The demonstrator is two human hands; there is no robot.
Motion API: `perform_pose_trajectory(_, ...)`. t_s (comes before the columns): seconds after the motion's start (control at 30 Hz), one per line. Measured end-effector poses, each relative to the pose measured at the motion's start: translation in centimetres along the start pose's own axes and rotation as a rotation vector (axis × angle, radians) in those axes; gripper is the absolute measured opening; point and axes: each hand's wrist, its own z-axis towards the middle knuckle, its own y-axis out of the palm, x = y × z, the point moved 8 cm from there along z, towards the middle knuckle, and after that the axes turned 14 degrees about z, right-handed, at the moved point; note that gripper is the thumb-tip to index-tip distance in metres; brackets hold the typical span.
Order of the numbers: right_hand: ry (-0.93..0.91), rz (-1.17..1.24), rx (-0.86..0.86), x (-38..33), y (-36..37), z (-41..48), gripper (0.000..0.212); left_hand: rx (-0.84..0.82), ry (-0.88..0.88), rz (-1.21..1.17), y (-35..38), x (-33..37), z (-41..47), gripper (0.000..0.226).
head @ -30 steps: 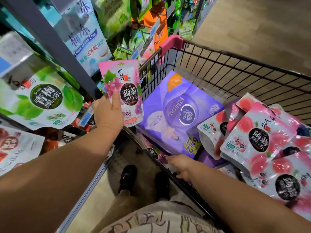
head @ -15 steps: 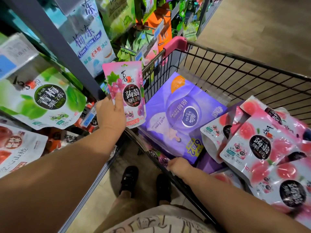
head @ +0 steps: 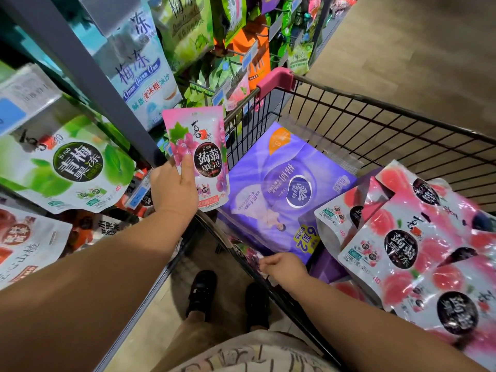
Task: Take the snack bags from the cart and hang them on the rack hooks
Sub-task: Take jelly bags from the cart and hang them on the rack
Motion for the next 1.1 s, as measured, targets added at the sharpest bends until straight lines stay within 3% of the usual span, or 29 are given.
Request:
perform_pose_trajectory(0.17, -0.043, 0.126, -0.01, -0.9, -0.5, -0.7, 0.014, 0.007, -0.012, 0.01, -0.2, 0.0, -0.1, 0.049)
perform_pose_trajectory(0.4, -0.144, 0.155, 0.093, -3.5, -2.6, -2.1, 0.03, -0.019, -0.005, 0.047, -0.9, 1.0, -0.6, 0.038)
perform_pose_trajectory(0.57, -0.237, 0.244, 0.163, -6.3, -5.5, -3.8, 0.034, -0.072, 0.028, 0.087, -1.5, 1.5, -1.1, 0.047)
perform_pose_trajectory(0.63, -0.275, 0.252, 0.194, -7.6, -7.0, -4.8, 0.034, -0.105, -0.035, 0.015, -1.2, 0.7, -1.1, 0.053)
perform_pose_trajectory(0.73, -0.356, 0.286, 0.258, -9.6, -9.5, -6.5, 0.029, -0.132, -0.272, -0.279, -1.5, -0.3, -1.8, 0.075)
perform_pose_trajectory(0.83, -0.408, 0.437, 0.338, -11.1, -12.2, -8.5, 0.025, -0.041, -0.422, -0.517, -3.4, -0.4, -2.5, 0.073)
perform_pose_trajectory(0.97, -0.521, 0.683, 0.371, -14.9, -15.8, -11.8, 0.024, -0.005, -0.407, -0.576, -7.7, 1.2, -2.3, 0.069)
perform_pose_trajectory(1.1, -0.559, 0.936, 0.234, -19.8, -15.9, -14.3, 0.023, -0.102, -0.329, -0.665, -10.8, 3.4, -3.1, 0.066)
